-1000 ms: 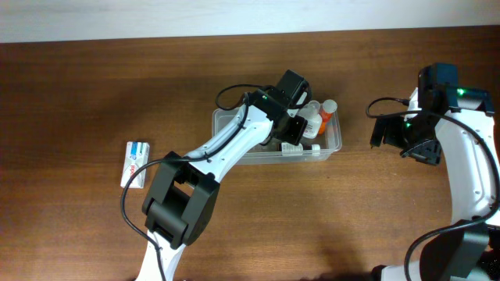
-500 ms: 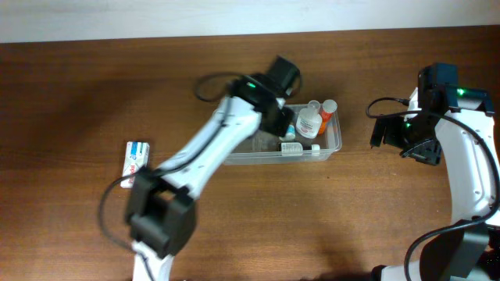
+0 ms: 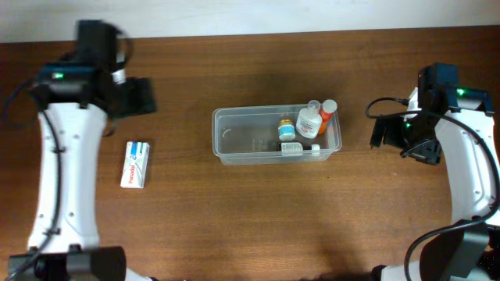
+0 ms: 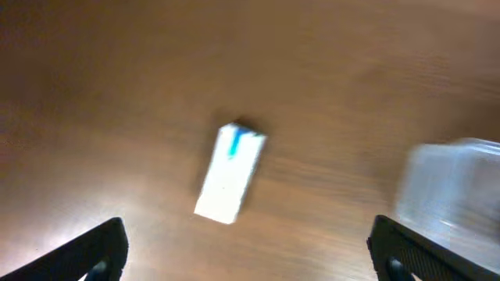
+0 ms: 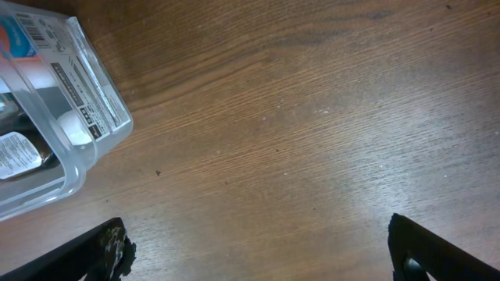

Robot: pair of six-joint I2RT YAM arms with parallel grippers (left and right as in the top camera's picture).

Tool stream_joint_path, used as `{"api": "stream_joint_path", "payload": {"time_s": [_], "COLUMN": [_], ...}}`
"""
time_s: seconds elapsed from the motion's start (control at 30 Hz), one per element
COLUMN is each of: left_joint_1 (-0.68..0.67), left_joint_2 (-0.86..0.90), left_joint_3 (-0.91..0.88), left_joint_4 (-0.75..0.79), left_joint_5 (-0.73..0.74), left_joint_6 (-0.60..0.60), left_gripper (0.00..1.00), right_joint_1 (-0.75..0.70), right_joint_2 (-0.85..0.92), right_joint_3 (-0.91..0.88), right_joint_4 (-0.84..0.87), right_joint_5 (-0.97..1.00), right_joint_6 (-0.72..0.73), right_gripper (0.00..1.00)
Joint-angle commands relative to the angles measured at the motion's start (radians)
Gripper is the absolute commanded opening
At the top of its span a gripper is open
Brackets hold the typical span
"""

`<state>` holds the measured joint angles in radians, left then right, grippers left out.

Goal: Pack container
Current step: 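Move the left gripper to the Panadol box and grasp it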

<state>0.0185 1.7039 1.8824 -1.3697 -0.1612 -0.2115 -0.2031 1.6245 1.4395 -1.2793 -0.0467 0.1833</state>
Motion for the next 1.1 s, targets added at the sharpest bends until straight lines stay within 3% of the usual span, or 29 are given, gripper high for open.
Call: {"api": "stream_joint_path", "payload": {"time_s": [0.0, 0.17, 0.37, 0.5, 0.83, 0.93, 1.07], "left_joint_1": [0.119, 0.185, 0.161, 0.151, 0.151, 0.151, 0.151], "left_joint_2": [0.018, 0.020, 0.068, 0.150, 0.296, 0.298, 0.298], "left_joint_3": [-0.134, -0.381, -0.599, -0.610, -0.610, -0.610, -0.610], "left_joint_4": [0.035, 0.183, 0.396, 0.483, 0.491, 0.491, 0.484], "left_joint_5": [0.060, 0.071, 0.076, 0.076, 0.087, 0.087, 0.087], "left_joint_6": [-0.004, 0.078, 0.227, 0.274, 0.273, 0.273, 0.273], "left_gripper": [0.99, 0.99, 0.99, 0.99, 0.99, 0.91, 0.64], "right_joint_1": [0.006, 0.006, 0.006, 0.006, 0.006, 0.006, 0.006], "right_joint_2": [-0.002, -0.002, -0.002, -0.002, -0.002, -0.002, -0.002], "right_joint_3": [-0.002, -0.002, -0.002, -0.002, -0.002, -0.002, -0.002], "right_joint_4": [0.001, 0.001, 0.001, 0.001, 0.001, 0.001, 0.001], "right_joint_5": [-0.007, -0.007, -0.007, -0.007, -0.007, -0.007, -0.006], "right_joint_6": [-0.003, -0.003, -0.003, -0.003, -0.003, -0.003, -0.003], "right_gripper": [0.98, 0.99, 0.99, 0.99, 0.98, 0.98, 0.99]}}
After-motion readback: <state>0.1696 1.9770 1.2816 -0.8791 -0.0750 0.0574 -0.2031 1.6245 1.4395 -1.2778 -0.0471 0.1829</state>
